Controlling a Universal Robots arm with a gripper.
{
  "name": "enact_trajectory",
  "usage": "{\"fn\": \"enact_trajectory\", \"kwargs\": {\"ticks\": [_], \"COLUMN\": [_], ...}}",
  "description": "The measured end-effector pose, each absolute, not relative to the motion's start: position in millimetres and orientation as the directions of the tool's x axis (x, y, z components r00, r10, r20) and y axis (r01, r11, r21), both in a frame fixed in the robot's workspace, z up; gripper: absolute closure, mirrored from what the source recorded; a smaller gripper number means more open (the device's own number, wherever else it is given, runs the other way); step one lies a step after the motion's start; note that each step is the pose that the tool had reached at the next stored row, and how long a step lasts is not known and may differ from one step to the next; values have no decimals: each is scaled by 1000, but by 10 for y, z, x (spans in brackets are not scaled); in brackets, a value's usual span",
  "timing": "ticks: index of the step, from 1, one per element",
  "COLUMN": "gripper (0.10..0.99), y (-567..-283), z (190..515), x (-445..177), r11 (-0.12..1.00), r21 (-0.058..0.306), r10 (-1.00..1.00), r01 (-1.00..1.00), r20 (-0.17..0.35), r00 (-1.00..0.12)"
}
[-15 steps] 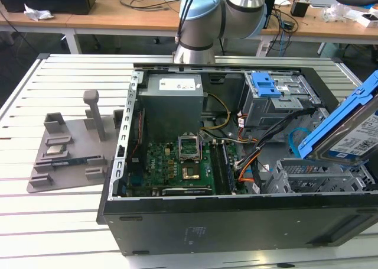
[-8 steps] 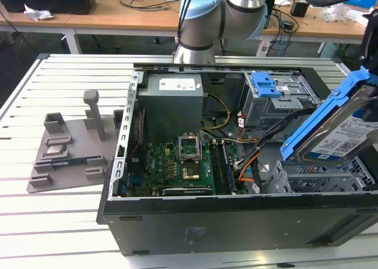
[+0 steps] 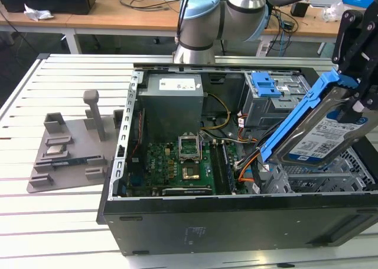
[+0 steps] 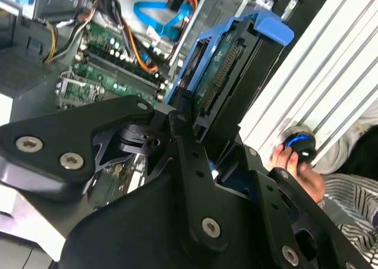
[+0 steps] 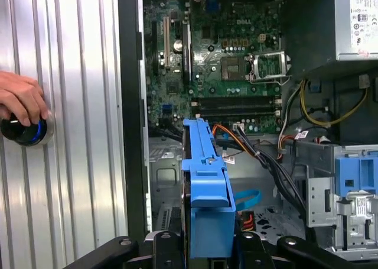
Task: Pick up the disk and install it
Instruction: 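Insert the disk into the insertion slot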
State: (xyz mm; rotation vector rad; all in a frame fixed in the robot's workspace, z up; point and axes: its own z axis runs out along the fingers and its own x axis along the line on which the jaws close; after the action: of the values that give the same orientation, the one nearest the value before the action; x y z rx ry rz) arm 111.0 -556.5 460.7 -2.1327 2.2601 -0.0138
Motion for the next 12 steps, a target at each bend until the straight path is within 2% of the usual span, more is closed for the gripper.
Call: {"fn": "enact_trajectory", "kwargs": {"ticks": [5, 9, 12], "gripper": [722, 722, 722], "y": [-5566, -5566, -5566], "z": [4605, 4602, 4602], "x": [1110, 1109, 1107], "r11": [58, 58, 58], "r21": [-100, -192, -197], "r10": [-998, -998, -998], "r01": [-993, -980, -979], "r20": [-23, -28, -28], "r00": [-56, -54, -54]}}
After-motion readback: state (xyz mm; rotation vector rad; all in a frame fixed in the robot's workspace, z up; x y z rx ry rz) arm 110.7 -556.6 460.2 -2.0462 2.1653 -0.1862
